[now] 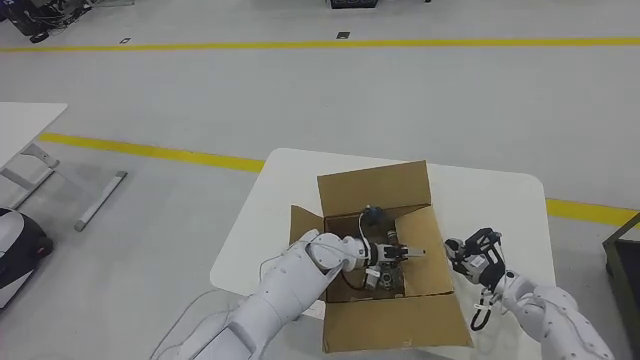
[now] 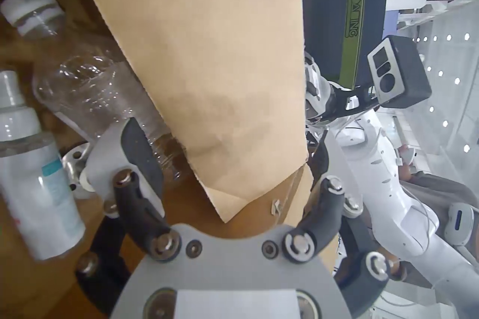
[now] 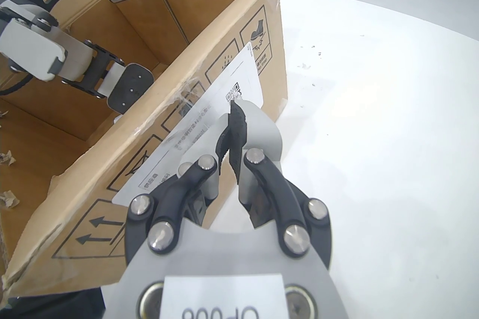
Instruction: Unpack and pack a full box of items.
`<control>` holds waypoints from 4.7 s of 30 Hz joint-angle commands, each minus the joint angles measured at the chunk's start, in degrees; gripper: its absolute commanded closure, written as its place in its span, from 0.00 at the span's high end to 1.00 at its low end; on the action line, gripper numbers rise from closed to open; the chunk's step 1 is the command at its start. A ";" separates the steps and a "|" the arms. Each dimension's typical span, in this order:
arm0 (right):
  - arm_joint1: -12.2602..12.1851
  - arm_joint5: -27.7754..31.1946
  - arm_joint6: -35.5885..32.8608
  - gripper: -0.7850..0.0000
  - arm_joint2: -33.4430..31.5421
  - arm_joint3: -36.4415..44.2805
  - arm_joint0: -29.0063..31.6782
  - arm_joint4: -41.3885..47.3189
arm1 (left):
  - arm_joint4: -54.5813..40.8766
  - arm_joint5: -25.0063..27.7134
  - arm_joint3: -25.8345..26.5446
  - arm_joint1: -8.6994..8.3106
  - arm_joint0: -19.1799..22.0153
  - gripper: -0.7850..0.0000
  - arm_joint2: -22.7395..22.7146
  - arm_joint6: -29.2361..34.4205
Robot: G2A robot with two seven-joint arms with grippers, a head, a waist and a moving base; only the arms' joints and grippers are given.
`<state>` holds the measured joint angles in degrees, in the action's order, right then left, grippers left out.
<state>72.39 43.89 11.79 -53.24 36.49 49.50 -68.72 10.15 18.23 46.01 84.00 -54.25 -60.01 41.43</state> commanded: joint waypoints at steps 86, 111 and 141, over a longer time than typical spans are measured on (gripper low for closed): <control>-7.62 8.67 -26.74 1.00 -15.98 26.15 6.44 26.64 | 8.95 -3.85 41.30 -5.04 -15.17 1.00 -7.66 5.48; -6.02 7.13 -32.07 0.00 -9.84 16.76 7.02 41.48 | 28.39 -19.44 41.12 -6.27 -15.64 1.00 -3.39 1.70; -6.35 1.01 -27.87 0.00 -12.35 23.50 14.16 47.49 | 29.30 -21.13 41.55 -6.57 -15.17 1.00 -2.88 0.72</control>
<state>66.00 45.47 -16.78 -65.54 59.07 63.03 -21.53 39.45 -2.90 87.56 77.43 -69.43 -62.89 42.15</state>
